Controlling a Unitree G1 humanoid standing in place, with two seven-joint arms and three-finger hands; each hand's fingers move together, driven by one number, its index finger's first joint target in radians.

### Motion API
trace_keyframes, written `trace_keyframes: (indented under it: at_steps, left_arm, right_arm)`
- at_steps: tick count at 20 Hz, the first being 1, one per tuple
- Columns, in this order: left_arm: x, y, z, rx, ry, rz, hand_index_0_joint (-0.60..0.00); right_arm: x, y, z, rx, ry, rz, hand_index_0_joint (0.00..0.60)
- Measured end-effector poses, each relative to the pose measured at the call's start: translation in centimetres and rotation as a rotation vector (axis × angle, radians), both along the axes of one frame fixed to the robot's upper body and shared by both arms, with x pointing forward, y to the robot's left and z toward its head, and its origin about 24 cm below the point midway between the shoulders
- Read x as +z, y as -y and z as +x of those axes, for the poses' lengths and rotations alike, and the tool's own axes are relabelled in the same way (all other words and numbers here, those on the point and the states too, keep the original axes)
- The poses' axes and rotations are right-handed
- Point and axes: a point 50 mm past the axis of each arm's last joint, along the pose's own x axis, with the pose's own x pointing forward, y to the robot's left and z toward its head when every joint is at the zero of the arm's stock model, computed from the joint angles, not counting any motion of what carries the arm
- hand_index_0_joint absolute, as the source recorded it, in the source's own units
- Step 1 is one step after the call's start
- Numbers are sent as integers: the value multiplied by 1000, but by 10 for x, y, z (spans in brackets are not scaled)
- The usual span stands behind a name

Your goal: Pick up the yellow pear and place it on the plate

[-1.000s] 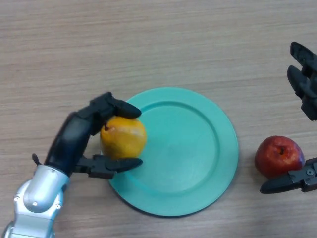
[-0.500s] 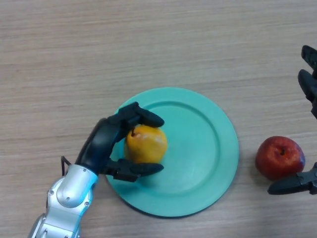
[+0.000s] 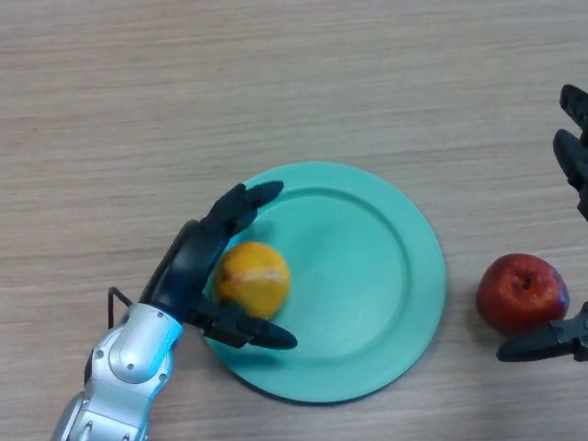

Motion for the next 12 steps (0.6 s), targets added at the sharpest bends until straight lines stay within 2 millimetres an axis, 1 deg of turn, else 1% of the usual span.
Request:
trace_keyframes:
  at_steps: [3, 5, 6, 7, 8, 10, 11, 12]
  left_arm:
    - [14, 3, -8, -48, 48, 66, 0]
    - [22, 4, -13, -69, 64, 65, 0]
    - [30, 2, -16, -80, 79, 64, 0]
    - [36, -3, -18, -72, 94, 60, 0]
    - [48, -12, -21, -51, 123, 26, 0]
    - [66, -29, -26, -17, 157, -86, 0]
    - [73, -42, -27, 35, 198, -96, 0]
    - [75, -50, -27, 79, 212, -89, 0]
  right_arm:
    - [-4, 2, 2, -6, -18, 4, 0]
    - [-3, 1, 4, -2, -15, 6, 0]
    - [-2, 1, 5, -1, -11, 7, 0]
    - [-3, 0, 6, 4, -13, 8, 0]
    - [-5, -1, 7, 5, -22, 11, 0]
    - [-6, 0, 8, 1, -28, 11, 0]
    - [-5, 0, 9, 3, -22, 12, 0]
    - [-4, 0, 10, 3, -17, 11, 0]
